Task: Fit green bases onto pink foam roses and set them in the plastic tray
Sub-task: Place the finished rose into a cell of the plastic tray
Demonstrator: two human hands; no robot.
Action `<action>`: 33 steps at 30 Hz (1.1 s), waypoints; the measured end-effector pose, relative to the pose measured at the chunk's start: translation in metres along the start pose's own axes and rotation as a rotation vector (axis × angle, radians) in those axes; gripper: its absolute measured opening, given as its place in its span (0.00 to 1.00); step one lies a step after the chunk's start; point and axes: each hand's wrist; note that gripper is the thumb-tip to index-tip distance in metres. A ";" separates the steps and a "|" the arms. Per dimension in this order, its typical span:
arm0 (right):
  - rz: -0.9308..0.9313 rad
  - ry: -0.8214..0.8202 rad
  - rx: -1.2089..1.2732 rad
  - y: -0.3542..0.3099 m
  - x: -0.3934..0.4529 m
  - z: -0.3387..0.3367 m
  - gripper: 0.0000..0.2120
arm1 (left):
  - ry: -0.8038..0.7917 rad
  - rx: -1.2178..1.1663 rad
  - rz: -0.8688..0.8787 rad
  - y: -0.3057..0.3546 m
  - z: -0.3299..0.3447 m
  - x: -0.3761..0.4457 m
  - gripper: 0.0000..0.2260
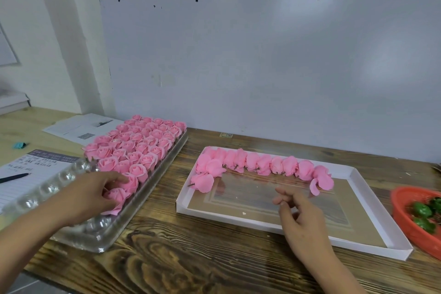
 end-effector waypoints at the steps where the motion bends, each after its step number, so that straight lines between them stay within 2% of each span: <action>1: 0.001 0.001 0.001 0.000 0.000 0.000 0.22 | -0.005 0.006 -0.003 0.001 0.000 0.001 0.24; 13: -0.006 0.006 -0.015 0.000 0.000 -0.001 0.23 | -0.045 -0.112 -0.091 0.005 -0.001 0.004 0.24; 17: -0.011 0.005 -0.013 -0.002 -0.001 0.000 0.23 | -0.043 -0.081 -0.096 0.009 -0.001 0.002 0.24; 25: -0.005 0.008 -0.005 -0.003 0.000 -0.001 0.22 | -0.084 0.054 0.080 0.015 -0.011 -0.007 0.21; 29: -0.005 0.002 -0.011 -0.004 0.000 -0.001 0.22 | 0.065 0.087 0.182 0.040 -0.010 -0.010 0.15; 31: -0.002 -0.005 -0.018 -0.003 0.000 0.000 0.22 | 0.204 -0.014 0.266 0.065 0.000 -0.013 0.12; 33: 0.004 -0.009 -0.025 -0.002 0.000 0.000 0.21 | 0.256 -0.154 0.320 0.095 0.018 -0.018 0.11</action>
Point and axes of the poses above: each hand's wrist, its own x-axis towards the middle knuckle, its own z-axis out of the palm, y = z × x, and after that the axes turned 7 degrees about y, right-handed
